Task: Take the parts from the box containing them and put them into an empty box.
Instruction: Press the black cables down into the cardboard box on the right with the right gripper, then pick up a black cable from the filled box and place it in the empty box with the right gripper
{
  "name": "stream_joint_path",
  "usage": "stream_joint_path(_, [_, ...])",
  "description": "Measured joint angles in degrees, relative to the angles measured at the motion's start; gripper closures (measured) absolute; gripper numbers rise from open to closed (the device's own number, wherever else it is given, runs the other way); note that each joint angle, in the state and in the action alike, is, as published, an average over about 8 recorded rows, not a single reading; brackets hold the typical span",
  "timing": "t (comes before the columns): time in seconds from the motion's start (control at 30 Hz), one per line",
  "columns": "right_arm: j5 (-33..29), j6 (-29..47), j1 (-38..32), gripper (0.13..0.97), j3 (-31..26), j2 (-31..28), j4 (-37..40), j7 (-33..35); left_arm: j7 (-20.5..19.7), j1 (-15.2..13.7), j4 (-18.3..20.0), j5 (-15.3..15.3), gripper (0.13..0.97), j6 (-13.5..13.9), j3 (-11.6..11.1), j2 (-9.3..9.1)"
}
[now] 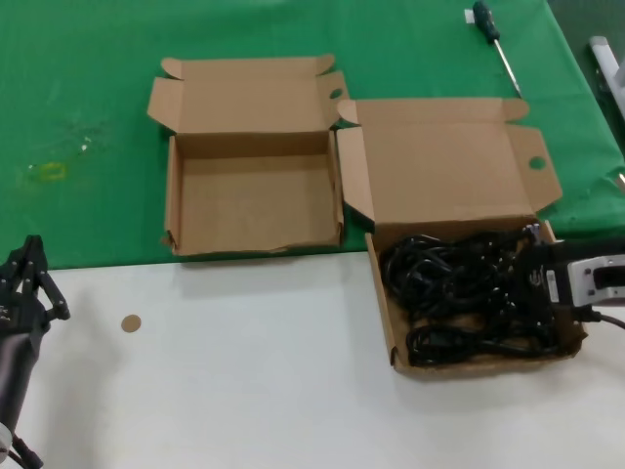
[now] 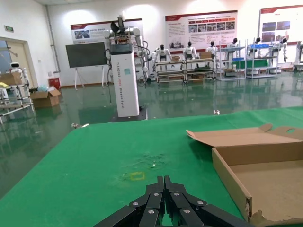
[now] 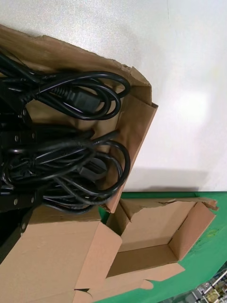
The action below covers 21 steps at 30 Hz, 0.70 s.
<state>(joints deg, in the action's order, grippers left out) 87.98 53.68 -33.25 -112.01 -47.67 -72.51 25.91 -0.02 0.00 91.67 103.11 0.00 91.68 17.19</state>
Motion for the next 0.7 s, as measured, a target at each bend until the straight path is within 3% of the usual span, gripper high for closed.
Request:
stream_joint_path(0.1, [-0.1,0.4,-0.2,0.767,0.0,-0.1,0.0,-0.4,0.0,0.0,0.0,0.0,0.945,0.0,0.0,0.00])
stream_joint_path(0.4, [-0.5,1.7,-2.7,0.854,0.0,-0.1,-0.1,-3.5,0.0,0.0,0.0,0.0,0.945,0.0,0.0,0.00])
stream_joint_path(0.7, [-2.0,1.2,-8.0,0.858,-0.8,3.5,-0.4,-8.1,0.0,0.0,0.0,0.0,0.945,0.0,0.0,0.00])
